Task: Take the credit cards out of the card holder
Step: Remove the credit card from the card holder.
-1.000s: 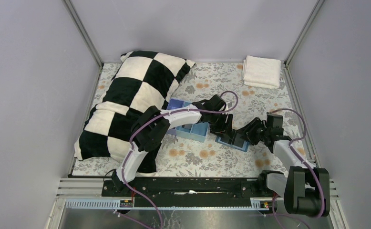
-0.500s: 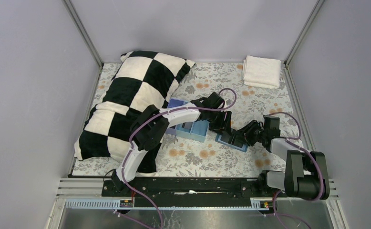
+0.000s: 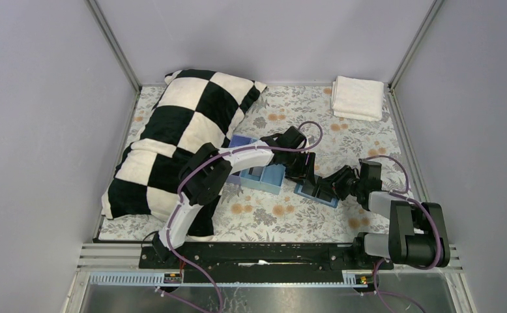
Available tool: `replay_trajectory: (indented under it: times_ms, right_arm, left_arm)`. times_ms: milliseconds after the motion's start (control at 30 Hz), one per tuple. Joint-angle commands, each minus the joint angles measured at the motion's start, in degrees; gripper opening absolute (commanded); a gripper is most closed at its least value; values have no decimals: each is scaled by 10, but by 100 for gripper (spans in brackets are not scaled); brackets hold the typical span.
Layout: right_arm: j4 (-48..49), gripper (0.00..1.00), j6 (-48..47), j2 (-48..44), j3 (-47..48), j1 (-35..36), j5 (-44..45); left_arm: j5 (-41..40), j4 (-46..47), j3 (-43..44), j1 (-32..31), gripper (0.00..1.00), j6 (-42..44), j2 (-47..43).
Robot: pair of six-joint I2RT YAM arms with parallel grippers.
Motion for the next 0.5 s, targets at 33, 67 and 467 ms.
replay_trajectory:
  times_ms: [33, 67, 467]
  right_arm:
    - [22, 39, 7, 23, -14, 3, -12]
    - [25, 38, 8, 25, -15, 3, -13]
    - [76, 28, 10, 56, -23, 3, -38]
  left_arm:
    - [9, 10, 3, 2, 57, 5, 12]
    - [9, 12, 2, 3, 57, 5, 12]
    - [18, 18, -2, 3, 57, 4, 17]
